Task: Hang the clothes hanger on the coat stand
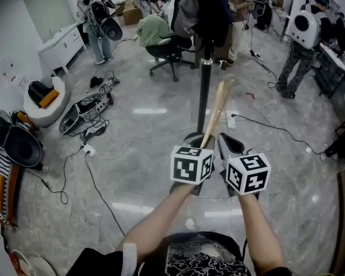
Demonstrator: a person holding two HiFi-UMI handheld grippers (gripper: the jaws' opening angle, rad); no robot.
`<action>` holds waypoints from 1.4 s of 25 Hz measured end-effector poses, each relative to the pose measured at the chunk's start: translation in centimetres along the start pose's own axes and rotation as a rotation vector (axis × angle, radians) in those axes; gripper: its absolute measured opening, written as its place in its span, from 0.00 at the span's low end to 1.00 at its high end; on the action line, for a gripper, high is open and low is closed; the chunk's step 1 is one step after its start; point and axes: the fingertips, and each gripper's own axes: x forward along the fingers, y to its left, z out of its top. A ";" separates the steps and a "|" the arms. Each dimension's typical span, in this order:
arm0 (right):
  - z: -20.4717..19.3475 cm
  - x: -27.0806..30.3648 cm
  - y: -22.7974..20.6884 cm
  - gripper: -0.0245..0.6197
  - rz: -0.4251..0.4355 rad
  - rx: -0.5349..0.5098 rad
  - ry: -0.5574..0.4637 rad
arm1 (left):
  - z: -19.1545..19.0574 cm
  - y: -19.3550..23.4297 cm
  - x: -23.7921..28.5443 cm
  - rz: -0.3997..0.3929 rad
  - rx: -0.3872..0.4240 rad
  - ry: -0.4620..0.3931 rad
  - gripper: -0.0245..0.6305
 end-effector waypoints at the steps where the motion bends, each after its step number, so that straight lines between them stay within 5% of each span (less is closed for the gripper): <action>1: 0.1 0.2 0.0 0.04 -0.003 -0.002 0.000 | 0.1 0.3 0.1 -0.003 0.000 0.000 0.08; 15: 0.5 2.8 -1.8 0.04 -0.014 0.003 -0.008 | 0.5 1.9 2.7 -0.011 0.012 0.023 0.08; 35: 2.5 11.0 -10.5 0.04 0.038 0.003 0.005 | 4.3 5.7 13.6 0.042 0.004 0.046 0.08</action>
